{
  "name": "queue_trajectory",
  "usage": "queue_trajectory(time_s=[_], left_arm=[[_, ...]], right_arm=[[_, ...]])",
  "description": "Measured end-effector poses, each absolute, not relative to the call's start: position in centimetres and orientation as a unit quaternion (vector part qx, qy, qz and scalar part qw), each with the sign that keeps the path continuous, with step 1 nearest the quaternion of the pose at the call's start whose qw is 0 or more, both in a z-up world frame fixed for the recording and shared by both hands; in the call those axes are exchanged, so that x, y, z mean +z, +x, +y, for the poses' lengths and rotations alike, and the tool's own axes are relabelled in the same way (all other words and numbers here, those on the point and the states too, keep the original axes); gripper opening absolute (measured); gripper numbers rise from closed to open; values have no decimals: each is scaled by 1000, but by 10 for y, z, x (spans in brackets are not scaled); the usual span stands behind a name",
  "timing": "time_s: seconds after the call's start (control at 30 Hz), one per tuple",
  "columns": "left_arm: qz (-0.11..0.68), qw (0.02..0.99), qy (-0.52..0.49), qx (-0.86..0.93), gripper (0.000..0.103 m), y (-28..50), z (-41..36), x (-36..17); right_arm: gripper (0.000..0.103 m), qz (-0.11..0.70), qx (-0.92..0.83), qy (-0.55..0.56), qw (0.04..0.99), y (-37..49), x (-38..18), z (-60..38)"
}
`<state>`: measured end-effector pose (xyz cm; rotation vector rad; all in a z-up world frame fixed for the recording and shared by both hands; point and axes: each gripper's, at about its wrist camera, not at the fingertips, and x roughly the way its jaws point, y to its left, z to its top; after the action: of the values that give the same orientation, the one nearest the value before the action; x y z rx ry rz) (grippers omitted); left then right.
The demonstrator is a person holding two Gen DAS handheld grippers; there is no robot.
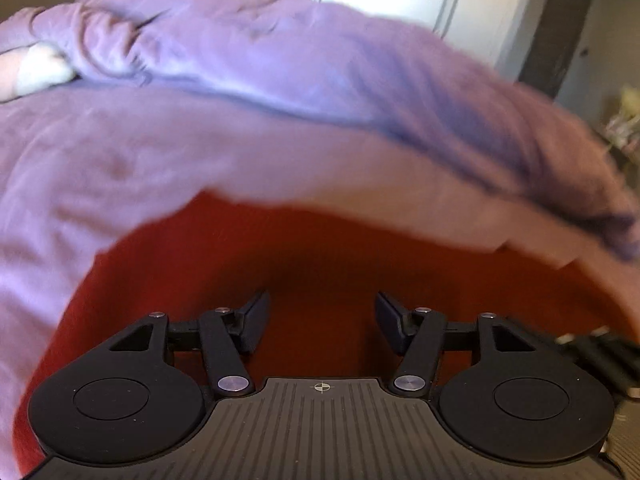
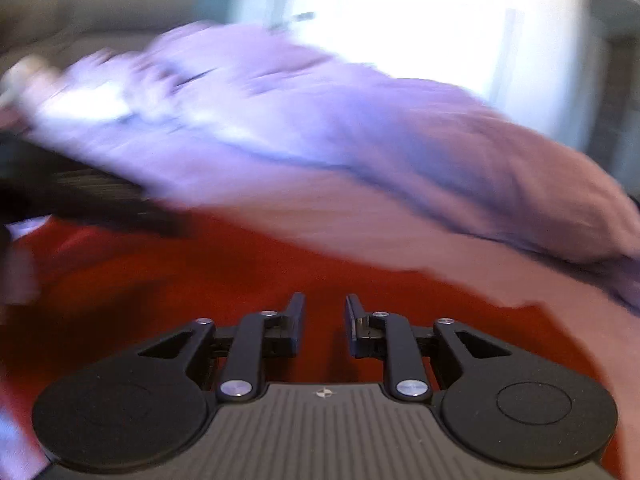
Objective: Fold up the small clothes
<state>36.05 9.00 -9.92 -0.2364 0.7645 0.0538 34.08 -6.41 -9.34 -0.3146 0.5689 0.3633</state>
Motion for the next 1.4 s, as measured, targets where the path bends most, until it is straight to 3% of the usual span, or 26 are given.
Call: queue_trajectory(time_s=[0.13, 0.37, 0.53, 0.57, 0.6, 0.63, 0.73, 0.97, 1.1, 1.13, 1.3, 1.4], left_arm=[[342, 939, -13, 32, 64, 351, 80, -109], [338, 936, -73, 58, 59, 338, 131, -103], [364, 919, -92, 119, 59, 321, 163, -100], [370, 915, -108, 122, 61, 317, 168, -98], [379, 908, -116, 138, 73, 311, 174, -97], [384, 903, -122, 149, 76, 304, 177, -95], [396, 896, -159, 120, 76, 282, 187, -90], [416, 889, -184, 49, 75, 242, 173, -77], [429, 876, -216, 37, 70, 231, 178, -81], [432, 872, -228, 33, 68, 228, 182, -82], [439, 854, -278, 7, 65, 219, 194, -85], [451, 840, -301, -20, 65, 220, 196, -90]], right_arm=[[20, 243, 169, -204, 933, 329, -113, -56], [21, 285, 80, -97, 950, 348, -102, -154], [22, 291, 18, -86, 953, 328, -95, -214], [22, 292, 9, -92, 952, 323, -95, -221], [22, 294, -2, -82, 952, 317, -93, -228], [22, 299, -26, -76, 951, 312, -92, -233], [27, 311, -79, -75, 944, 292, -79, -237], [27, 328, 51, -67, 941, 240, -74, -214], [27, 339, 8, -104, 935, 248, -82, -216], [31, 344, -8, -98, 934, 253, -81, -223], [32, 362, -64, -40, 929, 245, -69, -251], [32, 378, -36, 72, 922, 237, -67, -274]])
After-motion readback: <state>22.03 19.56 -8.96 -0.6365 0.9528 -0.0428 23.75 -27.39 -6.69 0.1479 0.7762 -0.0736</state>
